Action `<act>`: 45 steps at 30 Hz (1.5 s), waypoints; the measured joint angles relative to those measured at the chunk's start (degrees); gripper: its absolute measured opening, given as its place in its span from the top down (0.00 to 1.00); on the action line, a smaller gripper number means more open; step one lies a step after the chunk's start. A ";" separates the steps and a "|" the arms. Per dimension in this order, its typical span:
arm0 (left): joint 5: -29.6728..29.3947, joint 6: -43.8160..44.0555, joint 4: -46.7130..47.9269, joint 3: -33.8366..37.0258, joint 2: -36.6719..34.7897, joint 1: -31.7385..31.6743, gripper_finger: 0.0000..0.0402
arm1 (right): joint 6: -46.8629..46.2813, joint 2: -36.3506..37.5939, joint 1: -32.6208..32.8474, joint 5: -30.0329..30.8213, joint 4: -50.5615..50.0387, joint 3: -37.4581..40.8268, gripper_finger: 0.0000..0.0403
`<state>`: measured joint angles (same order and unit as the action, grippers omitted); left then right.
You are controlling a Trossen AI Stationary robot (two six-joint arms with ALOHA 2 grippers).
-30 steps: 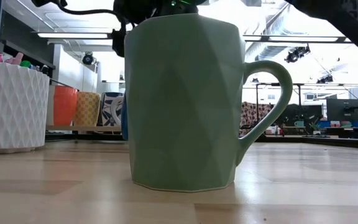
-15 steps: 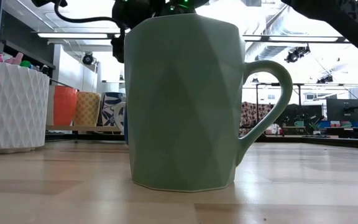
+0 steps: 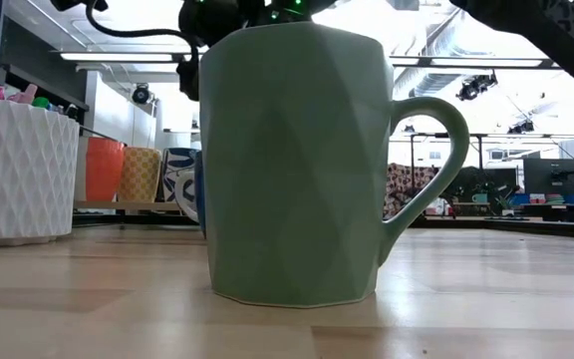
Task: Place coffee mugs
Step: Move the blue mug to the center of the table, then move the green mug to the center
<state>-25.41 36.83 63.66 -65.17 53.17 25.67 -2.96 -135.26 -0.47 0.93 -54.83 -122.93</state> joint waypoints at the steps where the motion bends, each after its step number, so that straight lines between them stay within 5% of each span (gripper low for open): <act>1: 0.00 -0.01 0.00 0.00 0.00 0.00 0.81 | 0.00 0.15 0.02 0.15 -0.13 0.00 0.74; 14: -0.02 -0.81 0.35 0.00 0.01 -0.02 0.81 | -0.03 1.09 2.01 0.31 -10.06 -11.78 0.72; 19: -0.02 -0.82 2.23 0.00 0.02 -0.02 0.81 | -1.51 2.81 4.40 0.14 -14.60 -10.89 0.72; 33: -0.02 -3.51 2.76 0.02 0.00 -0.02 0.81 | -17.96 2.88 14.58 10.26 -33.99 -11.17 0.72; 45: -0.02 -4.53 2.76 0.02 0.02 -0.02 0.81 | -32.55 2.90 21.31 13.81 -34.31 -11.19 0.72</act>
<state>-25.43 32.30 66.41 -65.14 53.19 25.65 -35.51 -132.35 20.84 14.74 -89.14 -134.13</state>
